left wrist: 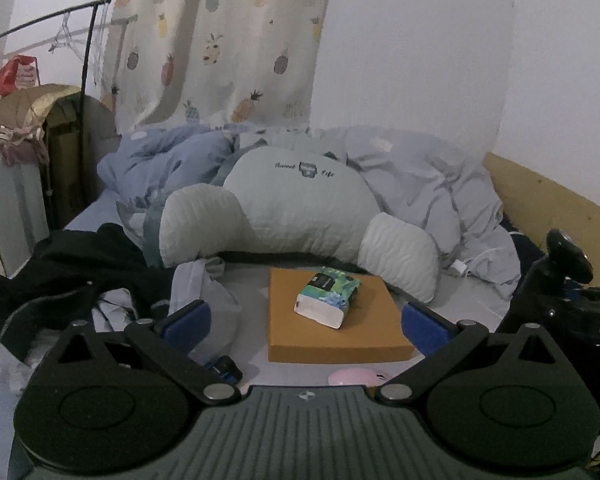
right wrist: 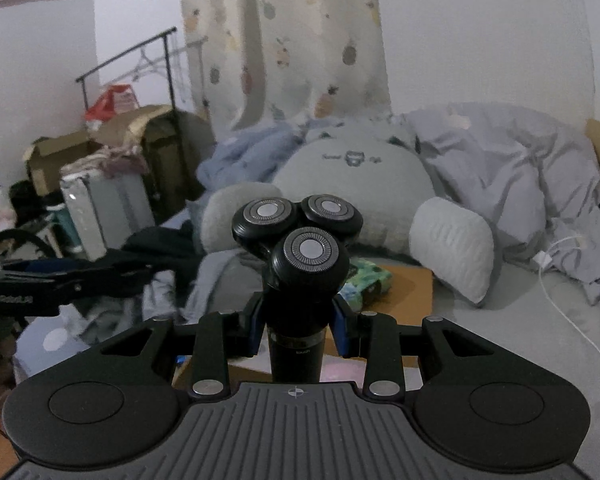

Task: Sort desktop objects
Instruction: 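Lift the shaver with the right gripper and carry it toward the cardboard box, then lower the shaver into the cardboard box and open the right gripper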

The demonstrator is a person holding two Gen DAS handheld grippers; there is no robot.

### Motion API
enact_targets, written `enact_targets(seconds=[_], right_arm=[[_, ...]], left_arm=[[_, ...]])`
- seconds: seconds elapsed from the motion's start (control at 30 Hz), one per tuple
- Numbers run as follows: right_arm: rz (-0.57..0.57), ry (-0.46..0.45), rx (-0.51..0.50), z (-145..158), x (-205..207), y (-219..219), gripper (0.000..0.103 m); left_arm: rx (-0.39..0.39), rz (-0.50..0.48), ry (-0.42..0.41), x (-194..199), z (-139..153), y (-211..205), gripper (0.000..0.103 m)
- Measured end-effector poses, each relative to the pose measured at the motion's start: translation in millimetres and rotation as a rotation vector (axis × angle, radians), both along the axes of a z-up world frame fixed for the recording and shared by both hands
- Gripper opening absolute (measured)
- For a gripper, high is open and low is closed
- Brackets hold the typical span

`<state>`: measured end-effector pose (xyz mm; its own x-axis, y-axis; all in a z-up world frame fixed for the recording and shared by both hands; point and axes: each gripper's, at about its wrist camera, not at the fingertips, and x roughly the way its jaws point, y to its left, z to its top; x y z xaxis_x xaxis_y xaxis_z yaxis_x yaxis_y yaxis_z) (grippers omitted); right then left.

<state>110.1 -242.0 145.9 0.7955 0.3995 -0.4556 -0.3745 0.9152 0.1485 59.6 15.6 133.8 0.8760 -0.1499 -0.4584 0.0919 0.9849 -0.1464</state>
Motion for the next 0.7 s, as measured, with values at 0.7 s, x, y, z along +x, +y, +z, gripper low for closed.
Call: enact_targets(seconds=[0.7], right_arm=[[0.016,0.157,-0.07,-79.3,-68.9,24.8,0.038]], left_arm=[[0.024,-0.022,0.015,-55.6,-66.5,-14.0,0.103]])
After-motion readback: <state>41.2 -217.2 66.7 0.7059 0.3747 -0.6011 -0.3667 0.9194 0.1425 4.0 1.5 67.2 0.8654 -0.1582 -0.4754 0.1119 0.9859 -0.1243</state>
